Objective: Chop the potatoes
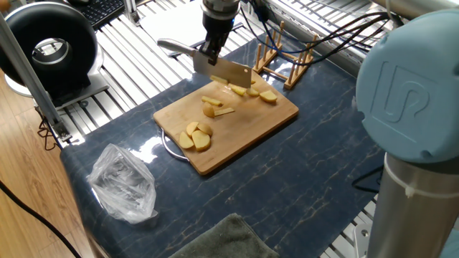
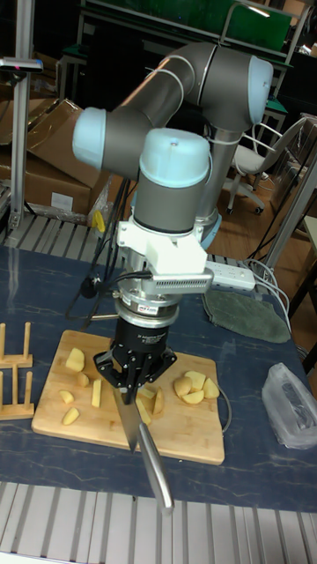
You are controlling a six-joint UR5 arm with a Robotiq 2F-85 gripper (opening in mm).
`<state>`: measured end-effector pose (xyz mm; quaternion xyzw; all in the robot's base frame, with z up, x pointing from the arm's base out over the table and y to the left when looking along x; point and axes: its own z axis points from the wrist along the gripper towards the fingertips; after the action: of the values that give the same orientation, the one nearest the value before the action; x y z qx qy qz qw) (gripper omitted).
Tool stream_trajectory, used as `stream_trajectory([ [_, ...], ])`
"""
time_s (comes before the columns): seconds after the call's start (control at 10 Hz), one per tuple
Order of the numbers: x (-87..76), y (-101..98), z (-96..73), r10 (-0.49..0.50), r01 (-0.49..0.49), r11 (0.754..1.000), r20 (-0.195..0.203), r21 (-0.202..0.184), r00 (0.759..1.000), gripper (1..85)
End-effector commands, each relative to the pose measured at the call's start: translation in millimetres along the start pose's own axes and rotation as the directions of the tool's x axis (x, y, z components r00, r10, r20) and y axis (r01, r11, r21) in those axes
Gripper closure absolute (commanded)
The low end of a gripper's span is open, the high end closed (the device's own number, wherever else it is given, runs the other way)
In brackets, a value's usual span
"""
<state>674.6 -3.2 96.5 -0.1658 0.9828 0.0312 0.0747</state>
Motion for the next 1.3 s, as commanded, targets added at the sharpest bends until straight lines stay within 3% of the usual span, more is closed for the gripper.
stream_trajectory([
  [0.0, -8.6, 7.1, 23.5, 0.041, -0.04, 0.999, 0.042, -0.031, 0.998, 84.7],
  [0.3, -5.7, 0.5, 22.0, 0.02, -0.019, 1.0, 0.036, -0.011, 0.999, 84.7],
  [0.4, 0.5, 1.7, 15.8, 0.032, -0.032, 0.999, 0.012, -0.012, 0.999, 84.7],
  [0.5, 6.9, 21.6, 10.4, 0.089, -0.091, 0.992, -0.025, -0.092, 0.996, 84.7],
  [0.6, 10.1, 30.9, 10.4, 0.129, -0.134, 0.98, -0.048, -0.144, 0.991, 84.7],
  [0.7, 11.8, 25.6, 12.1, 0.131, -0.138, 0.979, -0.052, -0.149, 0.99, 84.7],
  [0.9, 21.4, 27.3, 5.4, 0.145, -0.159, 0.964, -0.082, -0.215, 0.986, 84.7],
  [1.2, 25.3, 41.4, 1.0, 0.155, -0.175, 0.944, -0.092, -0.279, 0.984, 84.7],
])
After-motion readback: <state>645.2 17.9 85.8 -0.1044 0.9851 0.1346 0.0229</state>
